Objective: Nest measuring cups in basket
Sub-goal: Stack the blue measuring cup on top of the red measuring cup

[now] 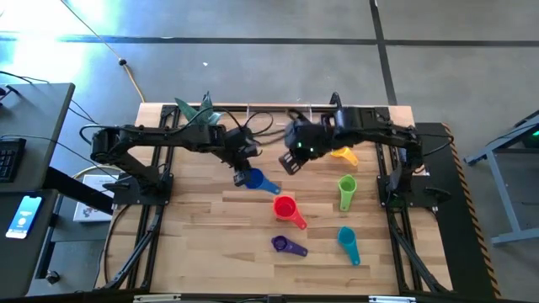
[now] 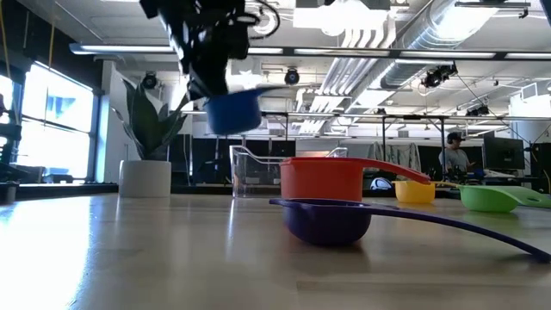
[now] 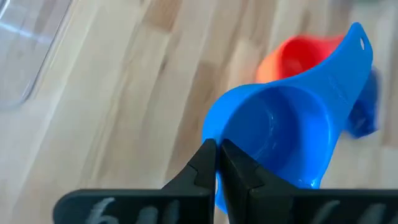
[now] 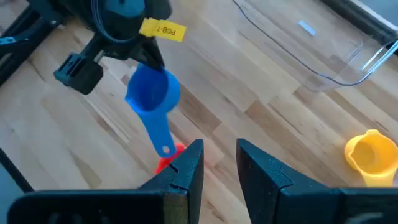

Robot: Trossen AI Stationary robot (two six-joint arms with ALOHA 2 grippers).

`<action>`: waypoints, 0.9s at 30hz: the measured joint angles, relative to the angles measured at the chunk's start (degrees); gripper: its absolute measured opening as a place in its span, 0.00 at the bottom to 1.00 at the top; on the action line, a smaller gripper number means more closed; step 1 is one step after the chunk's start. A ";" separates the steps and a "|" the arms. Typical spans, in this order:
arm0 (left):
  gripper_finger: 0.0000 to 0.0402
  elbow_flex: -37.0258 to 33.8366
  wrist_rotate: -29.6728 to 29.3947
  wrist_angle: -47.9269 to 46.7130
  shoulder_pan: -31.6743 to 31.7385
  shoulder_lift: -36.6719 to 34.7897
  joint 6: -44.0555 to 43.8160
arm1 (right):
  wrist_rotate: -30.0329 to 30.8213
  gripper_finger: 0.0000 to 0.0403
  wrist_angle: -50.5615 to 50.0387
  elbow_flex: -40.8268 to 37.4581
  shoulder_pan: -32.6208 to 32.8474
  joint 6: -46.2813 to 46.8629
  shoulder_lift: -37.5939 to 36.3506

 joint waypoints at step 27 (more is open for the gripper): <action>0.00 4.17 -0.41 17.00 -9.85 8.44 2.17 | 26.31 0.22 0.27 0.00 1.18 9.33 -2.49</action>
